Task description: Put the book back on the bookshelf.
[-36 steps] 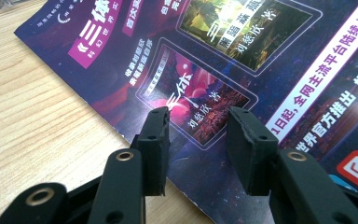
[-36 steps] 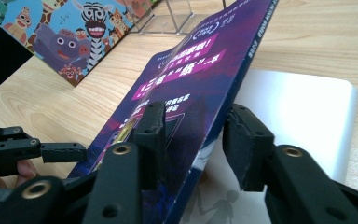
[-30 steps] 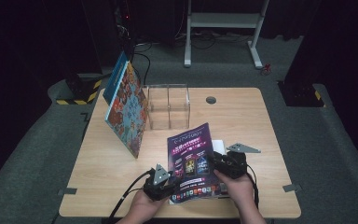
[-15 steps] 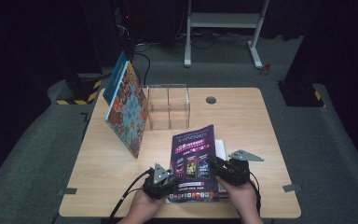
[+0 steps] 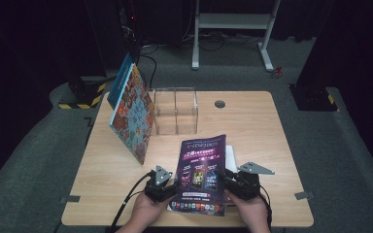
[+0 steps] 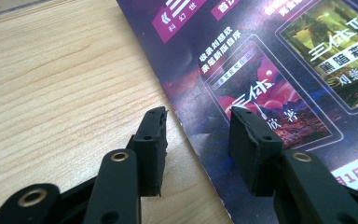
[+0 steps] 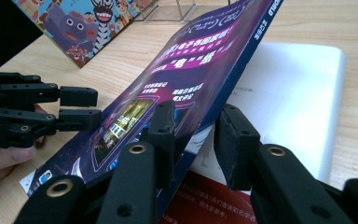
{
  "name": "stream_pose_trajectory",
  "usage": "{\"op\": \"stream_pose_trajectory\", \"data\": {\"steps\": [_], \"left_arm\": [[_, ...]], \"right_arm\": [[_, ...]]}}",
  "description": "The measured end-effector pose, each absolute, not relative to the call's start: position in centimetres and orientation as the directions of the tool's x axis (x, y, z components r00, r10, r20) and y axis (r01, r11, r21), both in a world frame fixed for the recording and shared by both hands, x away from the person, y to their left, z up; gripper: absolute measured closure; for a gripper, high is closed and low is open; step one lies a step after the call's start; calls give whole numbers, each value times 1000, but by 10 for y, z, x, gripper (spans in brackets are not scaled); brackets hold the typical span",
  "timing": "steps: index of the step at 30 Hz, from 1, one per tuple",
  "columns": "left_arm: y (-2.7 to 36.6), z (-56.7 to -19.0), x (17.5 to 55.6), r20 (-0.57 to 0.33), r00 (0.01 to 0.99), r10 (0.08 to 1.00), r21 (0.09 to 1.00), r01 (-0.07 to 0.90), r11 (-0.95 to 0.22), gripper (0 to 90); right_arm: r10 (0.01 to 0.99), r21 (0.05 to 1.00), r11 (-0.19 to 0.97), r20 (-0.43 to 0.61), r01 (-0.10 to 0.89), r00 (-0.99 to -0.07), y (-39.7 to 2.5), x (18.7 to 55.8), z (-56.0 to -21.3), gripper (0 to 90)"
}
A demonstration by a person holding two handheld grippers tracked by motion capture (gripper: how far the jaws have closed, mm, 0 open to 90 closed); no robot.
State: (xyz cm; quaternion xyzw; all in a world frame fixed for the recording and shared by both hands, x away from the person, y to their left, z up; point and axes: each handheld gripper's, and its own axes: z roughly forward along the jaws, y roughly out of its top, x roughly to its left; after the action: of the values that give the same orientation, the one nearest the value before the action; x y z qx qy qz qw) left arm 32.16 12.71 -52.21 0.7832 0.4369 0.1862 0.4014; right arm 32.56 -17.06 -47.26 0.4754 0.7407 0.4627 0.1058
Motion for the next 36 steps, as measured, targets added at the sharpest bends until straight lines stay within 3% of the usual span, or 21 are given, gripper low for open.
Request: {"op": "stream_pose_trajectory", "data": {"steps": [4, 15, 36], "left_arm": [[131, -522, 323, -100, 544, 833, 789, 553, -266, 534], [135, -521, 320, -93, 552, 829, 812, 523, -257, 509], [152, -512, 306, -88, 536, 840, 844, 488, -223, 459]], "right_arm": [[795, 779, 90, 319, 621, -515, -172, 327, -475, 721], [781, 781, 24, 375, 625, -499, -163, 327, -473, 783], [719, 861, 32, 333, 508, -610, -134, 319, -449, 846]]}}
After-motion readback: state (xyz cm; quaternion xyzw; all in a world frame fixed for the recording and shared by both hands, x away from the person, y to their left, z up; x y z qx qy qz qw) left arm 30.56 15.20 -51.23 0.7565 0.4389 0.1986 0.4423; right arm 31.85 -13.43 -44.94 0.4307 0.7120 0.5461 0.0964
